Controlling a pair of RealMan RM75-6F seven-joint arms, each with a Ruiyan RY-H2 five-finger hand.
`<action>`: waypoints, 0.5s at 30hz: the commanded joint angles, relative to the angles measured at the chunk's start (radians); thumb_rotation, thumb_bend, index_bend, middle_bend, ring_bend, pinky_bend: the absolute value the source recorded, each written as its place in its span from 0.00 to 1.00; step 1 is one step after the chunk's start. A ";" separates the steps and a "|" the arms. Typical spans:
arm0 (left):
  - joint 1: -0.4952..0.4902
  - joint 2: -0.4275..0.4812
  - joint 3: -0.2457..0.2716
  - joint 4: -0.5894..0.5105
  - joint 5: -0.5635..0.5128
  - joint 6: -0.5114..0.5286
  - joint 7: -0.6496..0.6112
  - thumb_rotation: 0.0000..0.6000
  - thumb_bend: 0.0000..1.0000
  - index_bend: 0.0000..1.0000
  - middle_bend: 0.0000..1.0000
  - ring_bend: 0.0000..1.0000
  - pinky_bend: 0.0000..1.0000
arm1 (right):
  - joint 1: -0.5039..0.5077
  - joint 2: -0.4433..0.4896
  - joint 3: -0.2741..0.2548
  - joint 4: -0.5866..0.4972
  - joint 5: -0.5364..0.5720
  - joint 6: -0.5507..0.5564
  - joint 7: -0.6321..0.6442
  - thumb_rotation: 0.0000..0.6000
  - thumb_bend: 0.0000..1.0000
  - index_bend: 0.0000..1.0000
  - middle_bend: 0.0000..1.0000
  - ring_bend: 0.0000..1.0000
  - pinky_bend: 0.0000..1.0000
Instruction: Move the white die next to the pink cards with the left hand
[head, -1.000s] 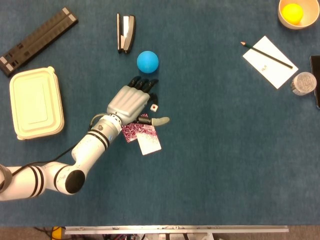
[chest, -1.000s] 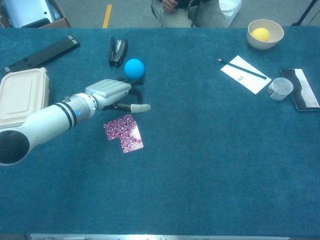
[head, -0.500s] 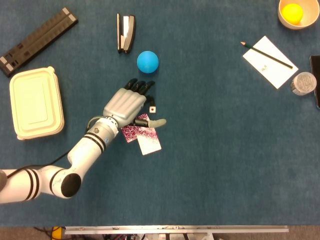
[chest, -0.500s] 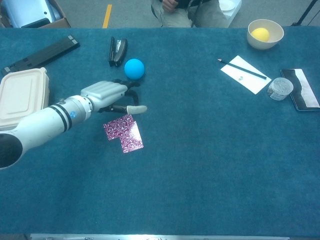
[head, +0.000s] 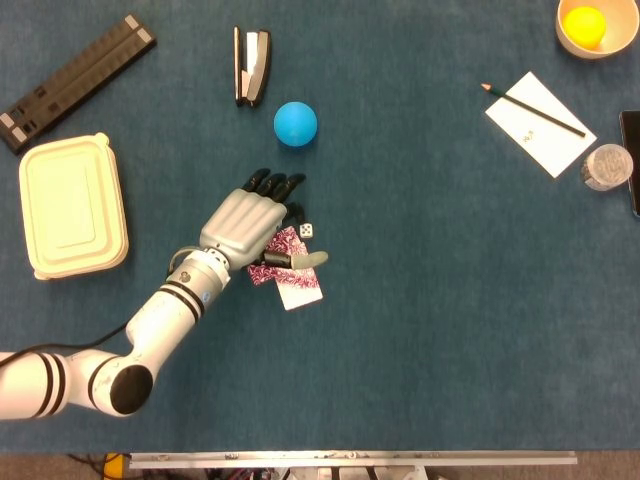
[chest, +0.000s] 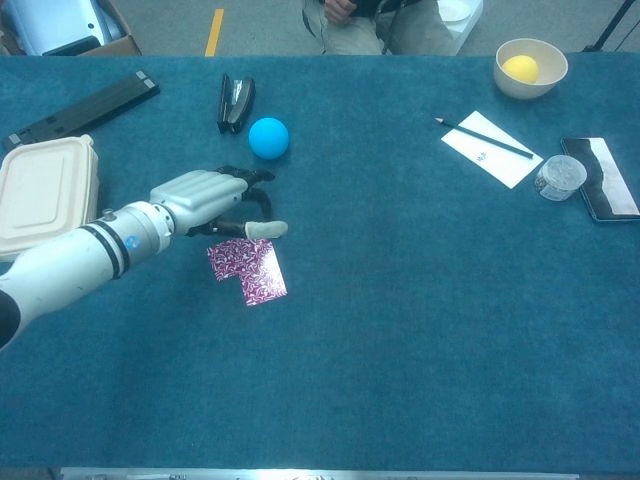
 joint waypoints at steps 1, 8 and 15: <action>0.004 0.006 0.002 -0.016 0.003 0.012 0.011 0.00 0.03 0.30 0.00 0.00 0.00 | -0.001 0.000 -0.001 0.001 -0.001 0.000 0.002 1.00 0.29 0.25 0.21 0.06 0.06; 0.015 0.034 -0.015 -0.054 0.022 0.056 0.016 0.00 0.02 0.29 0.00 0.00 0.00 | 0.000 0.002 0.000 0.003 -0.001 0.000 0.004 1.00 0.29 0.25 0.21 0.06 0.06; 0.078 0.101 -0.028 -0.091 0.091 0.157 -0.050 0.22 0.02 0.18 0.00 0.00 0.00 | -0.001 0.010 0.011 0.004 0.015 0.005 -0.007 1.00 0.29 0.25 0.21 0.06 0.06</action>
